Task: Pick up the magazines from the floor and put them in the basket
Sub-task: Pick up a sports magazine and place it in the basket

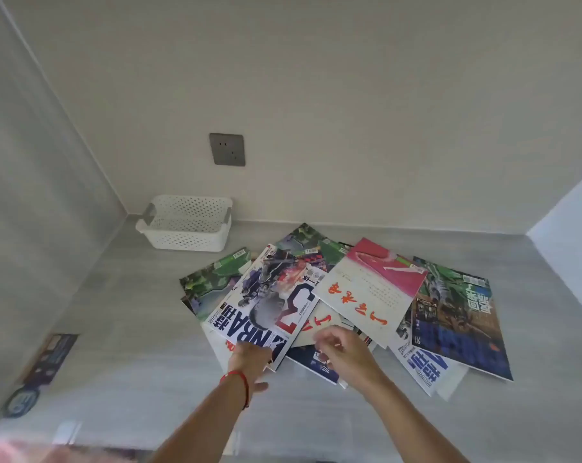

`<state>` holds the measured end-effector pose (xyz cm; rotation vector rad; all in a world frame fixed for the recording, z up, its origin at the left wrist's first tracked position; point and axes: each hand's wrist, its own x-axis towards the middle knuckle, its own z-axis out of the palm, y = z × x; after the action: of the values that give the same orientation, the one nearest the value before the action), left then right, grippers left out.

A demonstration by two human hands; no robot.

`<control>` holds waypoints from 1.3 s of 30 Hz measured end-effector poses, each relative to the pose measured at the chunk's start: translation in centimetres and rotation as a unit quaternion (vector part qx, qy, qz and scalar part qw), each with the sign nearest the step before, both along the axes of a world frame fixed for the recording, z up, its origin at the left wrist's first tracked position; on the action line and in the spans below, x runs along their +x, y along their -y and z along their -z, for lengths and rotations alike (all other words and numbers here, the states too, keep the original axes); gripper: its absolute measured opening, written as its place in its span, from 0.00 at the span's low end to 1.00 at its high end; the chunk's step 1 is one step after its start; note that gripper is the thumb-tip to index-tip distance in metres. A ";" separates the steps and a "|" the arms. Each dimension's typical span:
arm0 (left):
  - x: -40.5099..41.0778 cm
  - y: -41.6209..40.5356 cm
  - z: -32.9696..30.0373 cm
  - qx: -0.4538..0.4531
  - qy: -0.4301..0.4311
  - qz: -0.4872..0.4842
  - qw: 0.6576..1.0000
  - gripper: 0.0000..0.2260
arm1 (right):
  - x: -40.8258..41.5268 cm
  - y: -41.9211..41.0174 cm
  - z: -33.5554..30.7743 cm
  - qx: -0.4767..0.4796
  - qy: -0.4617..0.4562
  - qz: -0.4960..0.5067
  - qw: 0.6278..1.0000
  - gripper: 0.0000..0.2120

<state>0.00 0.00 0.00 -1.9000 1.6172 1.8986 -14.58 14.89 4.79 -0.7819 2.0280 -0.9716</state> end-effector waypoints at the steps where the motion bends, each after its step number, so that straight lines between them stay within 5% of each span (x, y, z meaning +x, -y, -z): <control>1: -0.2 0.1 0.4 0.039 -0.001 -0.041 0.998 0.07 | -0.4 0.7 0.3 -0.001 0.016 0.000 1.000 0.06; 8: -1.1 -0.2 0.8 0.174 -0.078 -0.256 0.948 0.07 | -1.9 3.7 1.1 0.025 0.042 -0.071 0.996 0.06; 14: -1.8 0.1 0.2 0.082 -0.115 -0.320 0.937 0.11 | -4.7 5.9 1.0 0.020 0.000 -0.110 0.994 0.07; 22: 4.5 5.4 -5.9 -0.209 -0.077 -0.144 0.964 0.16 | -4.4 11.9 -0.5 -0.052 -0.066 -0.115 0.990 0.05; 28: 9.9 15.2 -13.1 -0.394 -0.041 0.102 0.913 0.14 | -1.8 18.9 -4.0 -0.110 -0.178 -0.120 0.971 0.41; 33: 12.4 24.3 -16.1 -0.426 -0.118 0.199 0.875 0.10 | 1.8 22.1 -5.2 -0.071 -0.164 -0.140 0.974 0.15; 35: 13.3 27.6 -16.3 -0.385 -0.197 0.118 0.894 0.05 | 3.7 23.5 -5.3 -0.075 -0.147 -0.116 0.979 0.13; 39: 15.0 32.1 -15.3 -0.296 -0.309 0.000 0.904 0.11 | 6.2 26.8 -7.5 -0.123 -0.069 -0.022 0.990 0.06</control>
<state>15.00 -32.10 15.34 -1.4697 2.6265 2.3640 -8.37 -11.91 12.26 -1.0459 2.0216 -1.1853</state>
